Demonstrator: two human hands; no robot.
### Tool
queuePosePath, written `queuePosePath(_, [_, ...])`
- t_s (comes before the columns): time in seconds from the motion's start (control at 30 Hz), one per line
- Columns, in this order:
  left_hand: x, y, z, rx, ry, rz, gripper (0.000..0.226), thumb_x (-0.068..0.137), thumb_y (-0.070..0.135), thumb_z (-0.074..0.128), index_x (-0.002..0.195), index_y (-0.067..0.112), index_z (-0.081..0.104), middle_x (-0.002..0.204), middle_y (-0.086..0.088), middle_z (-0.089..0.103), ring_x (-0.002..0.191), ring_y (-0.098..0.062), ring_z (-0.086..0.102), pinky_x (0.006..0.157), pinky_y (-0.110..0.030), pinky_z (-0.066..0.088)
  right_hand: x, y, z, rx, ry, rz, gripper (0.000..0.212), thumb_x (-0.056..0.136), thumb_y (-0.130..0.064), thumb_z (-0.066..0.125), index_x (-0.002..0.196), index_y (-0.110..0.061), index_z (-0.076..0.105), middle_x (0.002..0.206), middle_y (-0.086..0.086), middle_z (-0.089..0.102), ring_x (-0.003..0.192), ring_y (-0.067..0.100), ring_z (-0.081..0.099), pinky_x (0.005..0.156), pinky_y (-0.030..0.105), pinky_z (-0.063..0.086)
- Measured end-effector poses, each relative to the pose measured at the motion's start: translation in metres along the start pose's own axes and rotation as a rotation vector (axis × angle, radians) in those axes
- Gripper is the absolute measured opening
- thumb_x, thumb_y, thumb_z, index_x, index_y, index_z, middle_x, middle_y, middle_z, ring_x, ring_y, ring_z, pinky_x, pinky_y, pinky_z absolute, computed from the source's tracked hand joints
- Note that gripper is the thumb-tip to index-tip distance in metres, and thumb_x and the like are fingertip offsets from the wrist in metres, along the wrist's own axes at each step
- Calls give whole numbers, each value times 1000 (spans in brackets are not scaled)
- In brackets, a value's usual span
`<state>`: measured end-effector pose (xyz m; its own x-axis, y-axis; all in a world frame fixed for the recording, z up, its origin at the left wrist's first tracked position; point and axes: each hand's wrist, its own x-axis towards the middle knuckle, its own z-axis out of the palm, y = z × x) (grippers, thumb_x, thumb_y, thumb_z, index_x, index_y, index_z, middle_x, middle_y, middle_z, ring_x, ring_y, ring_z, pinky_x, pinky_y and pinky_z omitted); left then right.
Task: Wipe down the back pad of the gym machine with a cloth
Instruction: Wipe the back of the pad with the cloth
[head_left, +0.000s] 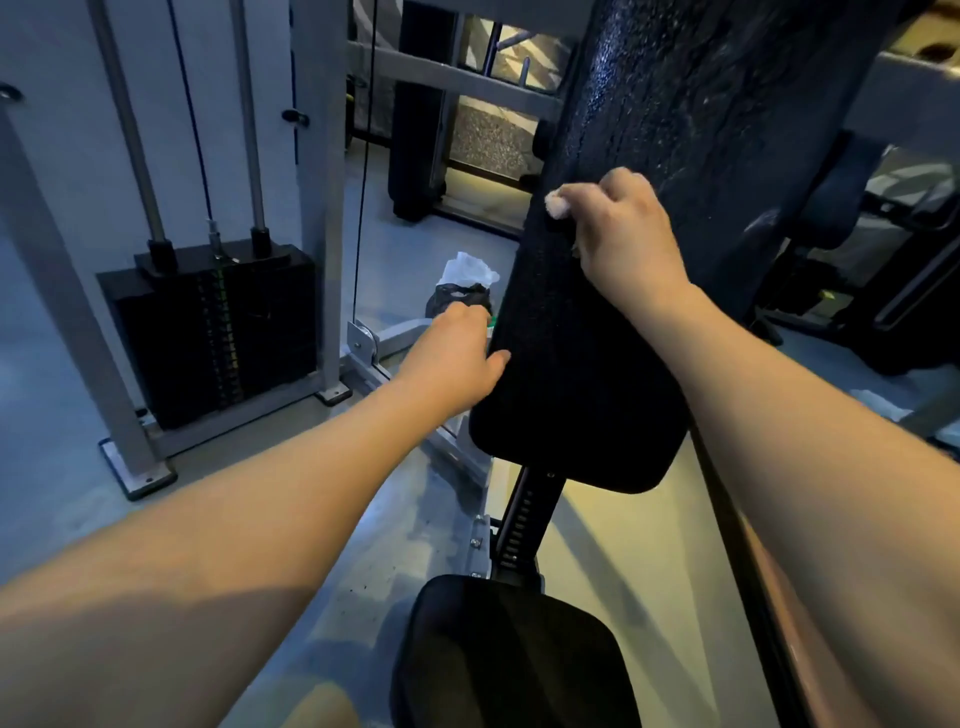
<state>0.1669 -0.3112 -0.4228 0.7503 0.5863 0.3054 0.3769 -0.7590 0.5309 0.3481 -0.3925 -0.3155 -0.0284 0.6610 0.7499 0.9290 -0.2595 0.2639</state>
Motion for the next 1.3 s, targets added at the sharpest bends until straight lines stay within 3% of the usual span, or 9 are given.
queuePosePath(0.1, [25, 12, 1, -75, -22, -88, 65, 87, 51, 73, 130, 9, 49, 126, -13, 55, 114, -32, 57, 92, -44, 52, -11, -14, 6, 29, -22, 52, 36, 84, 2, 55, 112, -15, 69, 90, 14, 51, 84, 36, 53, 70, 42, 43])
queuePosePath(0.2, [43, 27, 12, -45, -77, -140, 80, 80, 48, 81, 136, 5, 43, 129, -17, 53, 117, -36, 57, 94, -45, 50, -41, -21, 10, 42, -166, -152, 40, 80, -2, 51, 115, -12, 67, 90, 12, 49, 82, 33, 49, 70, 45, 42])
queuePosePath(0.33, [50, 36, 21, -28, -39, -216, 70, 82, 40, 82, 128, 0, 48, 128, -20, 54, 118, -38, 57, 95, -48, 50, -7, 4, -4, -55, -184, -367, 32, 89, -10, 44, 108, -12, 70, 87, 14, 53, 77, 34, 52, 66, 44, 44])
queuePosePath(0.5, [48, 30, 22, -1, -52, -183, 65, 88, 42, 75, 126, -2, 47, 128, -21, 53, 119, -39, 56, 92, -45, 49, 15, -4, -3, -73, 30, -10, 28, 88, -12, 54, 108, -15, 71, 85, 14, 53, 75, 35, 53, 60, 42, 45])
queuePosePath(0.67, [48, 27, 21, -36, -39, -167, 54, 88, 39, 76, 119, 3, 53, 120, -18, 56, 112, -39, 58, 83, -43, 48, -20, -11, 0, -92, -266, -378, 32, 85, -13, 58, 116, -11, 66, 88, 12, 49, 77, 32, 48, 62, 44, 36])
queuePosePath(0.73, [48, 28, 18, -46, -44, -180, 52, 88, 40, 76, 116, 2, 54, 118, -19, 57, 110, -39, 59, 77, -39, 42, 5, 5, -4, -155, -242, -453, 29, 90, -18, 50, 112, -15, 68, 87, 12, 51, 77, 32, 50, 62, 44, 40])
queuePosePath(0.9, [46, 35, 12, -18, -64, -220, 51, 88, 40, 76, 113, 0, 58, 116, -20, 64, 109, -37, 61, 75, -36, 41, 18, -4, 2, -148, -42, -150, 21, 88, -11, 55, 103, -12, 70, 84, 15, 52, 74, 34, 53, 58, 44, 44])
queuePosePath(1.1, [46, 30, 16, -49, -62, -229, 42, 87, 41, 77, 102, 6, 59, 114, -18, 63, 106, -37, 61, 78, -39, 45, -6, -17, 0, -176, -226, -330, 35, 88, -12, 41, 111, -6, 66, 90, 15, 53, 78, 35, 52, 62, 47, 44])
queuePosePath(1.3, [46, 25, 20, -139, -70, -260, 48, 89, 45, 74, 106, 1, 62, 118, -17, 59, 108, -36, 60, 88, -41, 50, 36, -21, -1, -186, -263, -332, 26, 87, -4, 62, 113, -5, 65, 93, 18, 55, 82, 37, 54, 63, 43, 40])
